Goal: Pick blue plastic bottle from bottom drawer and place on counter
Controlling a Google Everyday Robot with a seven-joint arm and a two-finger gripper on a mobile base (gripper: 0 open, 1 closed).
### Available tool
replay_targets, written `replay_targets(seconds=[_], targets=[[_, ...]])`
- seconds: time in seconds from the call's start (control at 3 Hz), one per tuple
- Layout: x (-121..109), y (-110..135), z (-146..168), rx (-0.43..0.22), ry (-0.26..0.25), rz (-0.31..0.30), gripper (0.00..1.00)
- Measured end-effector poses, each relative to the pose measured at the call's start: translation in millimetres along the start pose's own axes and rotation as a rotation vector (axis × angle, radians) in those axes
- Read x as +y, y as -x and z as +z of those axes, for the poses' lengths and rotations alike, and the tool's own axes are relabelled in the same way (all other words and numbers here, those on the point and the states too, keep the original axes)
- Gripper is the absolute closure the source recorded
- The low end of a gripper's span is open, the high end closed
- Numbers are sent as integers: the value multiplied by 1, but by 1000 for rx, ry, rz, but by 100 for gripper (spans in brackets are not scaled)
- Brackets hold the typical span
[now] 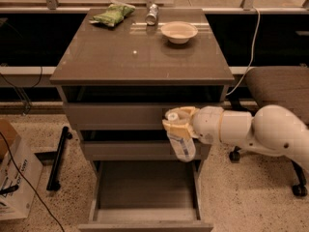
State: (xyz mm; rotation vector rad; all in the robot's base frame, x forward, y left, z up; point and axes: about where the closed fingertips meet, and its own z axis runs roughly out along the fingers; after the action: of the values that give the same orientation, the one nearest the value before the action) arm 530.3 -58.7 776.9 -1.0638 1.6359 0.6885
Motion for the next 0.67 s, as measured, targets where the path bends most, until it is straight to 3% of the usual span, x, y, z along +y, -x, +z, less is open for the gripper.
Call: replay_targets(seconds=[0.33, 0.67], targets=[[-17, 79, -29, 26, -58, -130, 100], [-23, 108, -39, 21, -89, -173, 100]])
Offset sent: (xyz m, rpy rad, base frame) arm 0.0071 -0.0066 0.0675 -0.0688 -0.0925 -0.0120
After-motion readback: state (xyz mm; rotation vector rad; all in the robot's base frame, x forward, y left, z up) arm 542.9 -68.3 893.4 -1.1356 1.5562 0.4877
